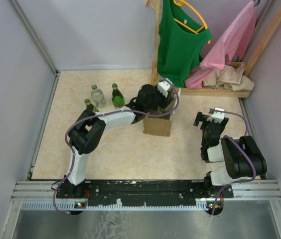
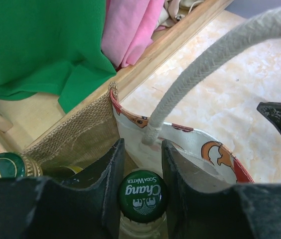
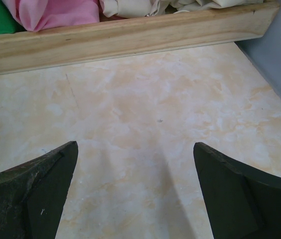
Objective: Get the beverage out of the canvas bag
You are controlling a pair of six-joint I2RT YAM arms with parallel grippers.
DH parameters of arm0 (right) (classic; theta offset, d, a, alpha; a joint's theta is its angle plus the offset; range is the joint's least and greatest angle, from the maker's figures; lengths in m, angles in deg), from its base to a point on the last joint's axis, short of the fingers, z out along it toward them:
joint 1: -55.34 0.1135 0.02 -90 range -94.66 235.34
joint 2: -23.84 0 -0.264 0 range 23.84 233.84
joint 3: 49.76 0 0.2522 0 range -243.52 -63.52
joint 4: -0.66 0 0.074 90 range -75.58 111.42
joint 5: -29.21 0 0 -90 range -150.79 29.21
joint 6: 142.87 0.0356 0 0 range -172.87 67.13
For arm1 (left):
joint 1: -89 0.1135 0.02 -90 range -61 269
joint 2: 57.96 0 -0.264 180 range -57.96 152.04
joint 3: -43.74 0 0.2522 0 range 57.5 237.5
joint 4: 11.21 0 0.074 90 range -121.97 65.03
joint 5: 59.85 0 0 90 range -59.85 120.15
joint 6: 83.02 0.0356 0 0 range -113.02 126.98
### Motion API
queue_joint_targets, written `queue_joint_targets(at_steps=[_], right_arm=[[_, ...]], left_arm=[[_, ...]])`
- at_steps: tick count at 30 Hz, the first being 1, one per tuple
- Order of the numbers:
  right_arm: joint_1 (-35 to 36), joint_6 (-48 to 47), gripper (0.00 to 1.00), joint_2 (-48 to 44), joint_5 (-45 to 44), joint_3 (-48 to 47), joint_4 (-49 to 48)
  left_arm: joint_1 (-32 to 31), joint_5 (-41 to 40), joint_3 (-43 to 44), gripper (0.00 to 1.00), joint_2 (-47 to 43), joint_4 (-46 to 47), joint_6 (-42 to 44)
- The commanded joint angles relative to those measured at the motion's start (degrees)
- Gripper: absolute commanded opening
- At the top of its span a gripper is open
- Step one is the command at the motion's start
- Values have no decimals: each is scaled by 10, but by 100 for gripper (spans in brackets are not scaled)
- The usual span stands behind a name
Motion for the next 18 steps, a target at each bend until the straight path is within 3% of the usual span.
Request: queue_joint_targets(at_steps=[1, 18], right_arm=[[-1, 2, 99, -10, -2, -12, -26], [-1, 1, 99, -10, -2, -11, -27]], left_arm=[[-1, 12, 49, 0, -63, 36, 15], [-1, 17, 149, 0, -157, -71, 0]])
